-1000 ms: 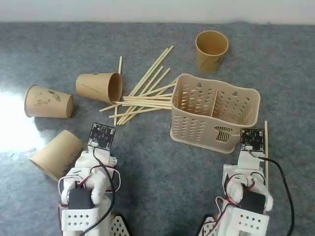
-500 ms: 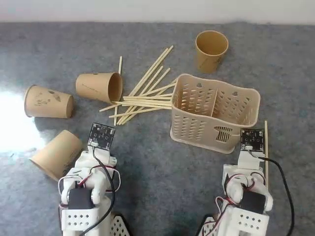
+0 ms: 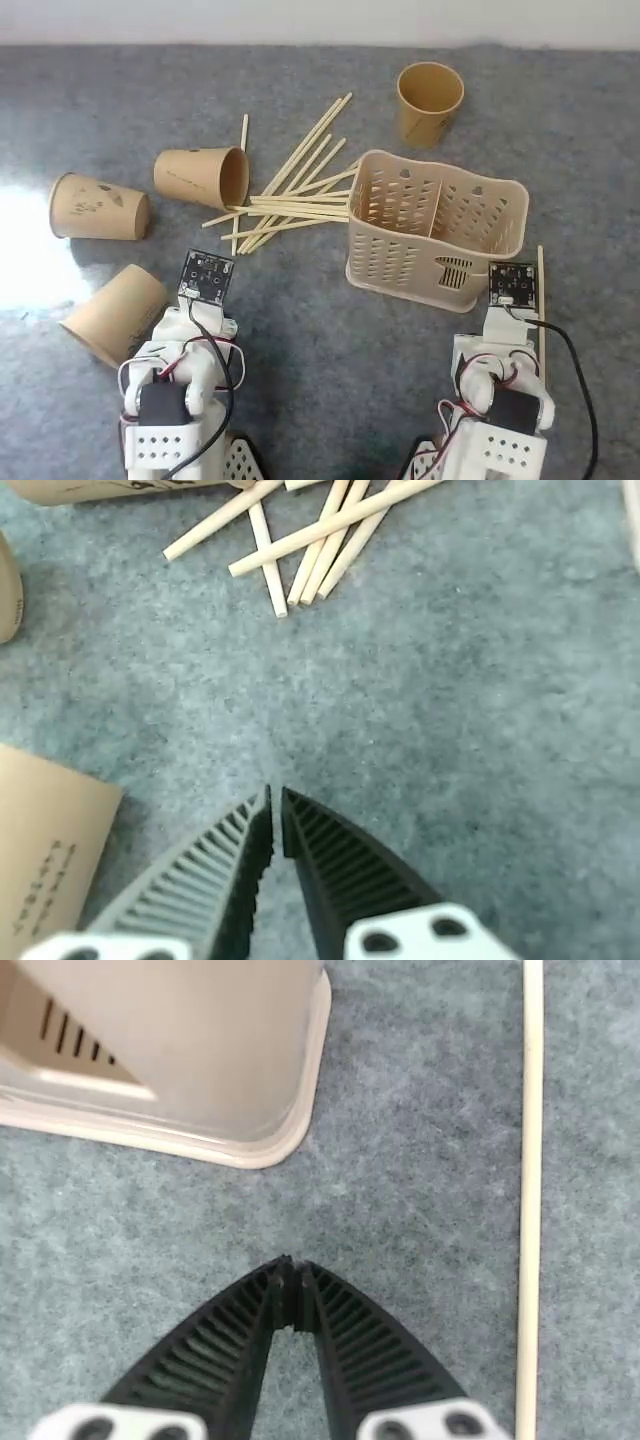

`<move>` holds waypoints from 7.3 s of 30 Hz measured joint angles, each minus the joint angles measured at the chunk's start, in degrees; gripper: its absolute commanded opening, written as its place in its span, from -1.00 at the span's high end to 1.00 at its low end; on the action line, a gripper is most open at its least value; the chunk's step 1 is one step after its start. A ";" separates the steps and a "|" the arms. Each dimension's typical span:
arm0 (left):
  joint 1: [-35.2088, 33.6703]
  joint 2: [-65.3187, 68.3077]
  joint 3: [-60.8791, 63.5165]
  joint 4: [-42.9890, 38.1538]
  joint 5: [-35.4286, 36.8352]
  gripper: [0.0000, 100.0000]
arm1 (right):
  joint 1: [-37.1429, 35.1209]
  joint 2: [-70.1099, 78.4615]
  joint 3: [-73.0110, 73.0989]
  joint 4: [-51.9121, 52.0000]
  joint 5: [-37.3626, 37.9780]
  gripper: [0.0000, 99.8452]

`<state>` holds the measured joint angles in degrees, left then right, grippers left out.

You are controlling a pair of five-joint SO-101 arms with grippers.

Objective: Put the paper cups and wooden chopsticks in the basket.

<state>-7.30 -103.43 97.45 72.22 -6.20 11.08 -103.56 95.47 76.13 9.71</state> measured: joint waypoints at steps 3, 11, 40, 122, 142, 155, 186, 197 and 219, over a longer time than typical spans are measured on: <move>0.00 0.00 0.00 0.00 0.00 0.96 | 0.00 0.00 0.00 0.00 0.00 0.98; 0.00 0.00 0.00 0.00 0.00 0.96 | -0.09 0.00 0.00 0.00 0.00 0.98; 0.00 0.00 0.00 0.00 0.00 0.96 | -12.92 0.00 0.00 -3.25 0.00 0.98; -1.67 0.00 0.00 -10.11 -8.88 0.96 | 44.31 13.71 -38.33 -6.68 18.29 0.80; -2.11 0.00 0.00 -10.64 -7.38 0.96 | 53.63 68.66 -74.20 -0.35 21.19 0.81; -2.02 0.00 0.00 -10.90 -7.38 0.96 | 66.81 103.47 -102.59 6.42 27.60 0.81; -2.20 0.00 0.00 -10.90 -7.38 0.96 | 58.46 112.70 -110.95 11.08 27.52 0.81; -2.20 0.00 0.00 -10.90 -7.38 0.96 | 57.32 117.89 -110.95 9.41 25.49 0.81; -2.20 0.00 0.00 -10.90 -7.38 0.96 | 57.41 119.03 -110.95 6.77 25.23 0.99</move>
<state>-9.49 -103.43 97.45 61.32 -13.58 68.48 15.47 -15.47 82.90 34.95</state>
